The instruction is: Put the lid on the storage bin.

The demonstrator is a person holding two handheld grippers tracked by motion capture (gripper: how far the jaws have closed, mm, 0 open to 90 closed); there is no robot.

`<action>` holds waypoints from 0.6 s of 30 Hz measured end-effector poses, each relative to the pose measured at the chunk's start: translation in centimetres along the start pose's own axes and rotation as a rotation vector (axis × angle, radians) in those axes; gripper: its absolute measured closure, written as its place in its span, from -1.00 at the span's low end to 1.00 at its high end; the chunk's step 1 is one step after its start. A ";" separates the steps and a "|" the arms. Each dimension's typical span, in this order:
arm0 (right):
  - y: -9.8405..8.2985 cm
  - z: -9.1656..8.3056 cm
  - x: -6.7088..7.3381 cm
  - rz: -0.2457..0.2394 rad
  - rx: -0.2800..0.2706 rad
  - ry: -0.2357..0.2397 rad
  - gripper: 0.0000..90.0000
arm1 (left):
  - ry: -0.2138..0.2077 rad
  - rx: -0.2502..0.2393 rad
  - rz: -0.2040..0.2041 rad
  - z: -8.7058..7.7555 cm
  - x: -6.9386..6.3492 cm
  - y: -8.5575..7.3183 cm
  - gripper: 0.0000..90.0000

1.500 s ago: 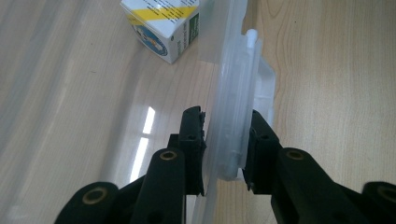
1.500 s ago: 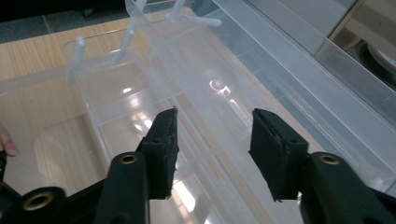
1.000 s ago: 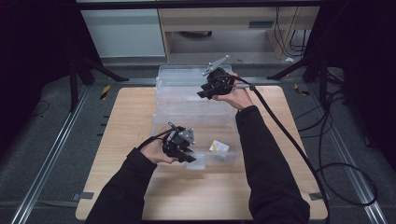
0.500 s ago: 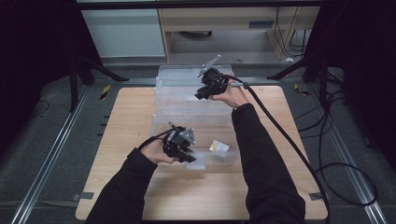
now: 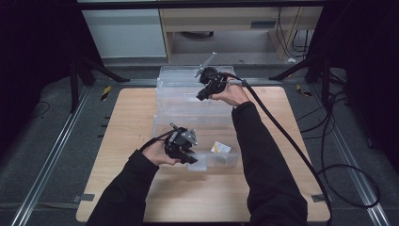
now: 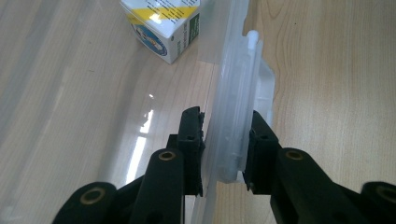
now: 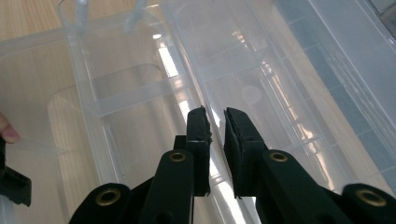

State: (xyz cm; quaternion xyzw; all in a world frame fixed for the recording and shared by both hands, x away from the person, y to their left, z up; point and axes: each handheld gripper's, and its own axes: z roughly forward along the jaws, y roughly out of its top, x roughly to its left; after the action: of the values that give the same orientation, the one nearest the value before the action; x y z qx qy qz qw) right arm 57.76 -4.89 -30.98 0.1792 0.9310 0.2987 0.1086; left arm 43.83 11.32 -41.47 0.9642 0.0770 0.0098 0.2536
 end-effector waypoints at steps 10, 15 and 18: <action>0.5 -0.9 0.8 -0.031 0.034 0.044 0.86 | -0.001 -0.001 -0.006 0.0 0.0 0.0 0.58; 0.5 -1.4 1.4 -0.047 0.044 0.060 0.88 | 0.000 -0.005 -0.008 0.1 0.0 0.0 0.58; 0.5 -1.6 1.8 -0.059 0.044 0.069 0.89 | 0.002 -0.006 -0.009 0.1 -0.1 0.1 0.58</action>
State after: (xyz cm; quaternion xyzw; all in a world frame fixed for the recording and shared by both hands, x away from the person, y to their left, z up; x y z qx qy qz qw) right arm 55.74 -4.63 -29.56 0.1434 0.9455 0.2808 0.0811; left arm 43.77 11.20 -41.55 0.9630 0.0816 0.0098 0.2565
